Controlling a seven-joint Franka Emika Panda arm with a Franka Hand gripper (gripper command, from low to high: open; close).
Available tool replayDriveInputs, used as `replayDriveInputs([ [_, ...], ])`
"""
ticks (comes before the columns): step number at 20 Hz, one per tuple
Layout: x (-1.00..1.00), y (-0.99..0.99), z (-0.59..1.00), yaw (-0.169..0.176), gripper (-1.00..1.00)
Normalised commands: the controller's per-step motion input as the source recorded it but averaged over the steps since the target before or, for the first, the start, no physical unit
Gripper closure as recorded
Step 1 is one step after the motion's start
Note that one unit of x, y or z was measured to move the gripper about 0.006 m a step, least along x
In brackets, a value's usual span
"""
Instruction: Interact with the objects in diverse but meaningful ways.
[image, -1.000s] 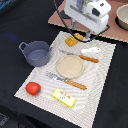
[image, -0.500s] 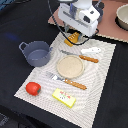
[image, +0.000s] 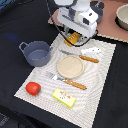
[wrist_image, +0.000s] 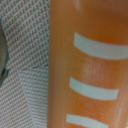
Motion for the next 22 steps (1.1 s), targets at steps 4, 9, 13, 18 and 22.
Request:
replayDriveInputs([
  [4, -0.04, 0.00, -0.10, 0.059, 1.00],
  [9, -0.02, 0.00, 0.03, 0.074, 1.00],
  [13, -0.03, -0.14, 0.79, 0.065, 1.00],
  [18, 0.09, -0.44, 0.99, 0.055, 1.00],
  [22, 0.25, -0.56, 0.76, 0.031, 1.00],
])
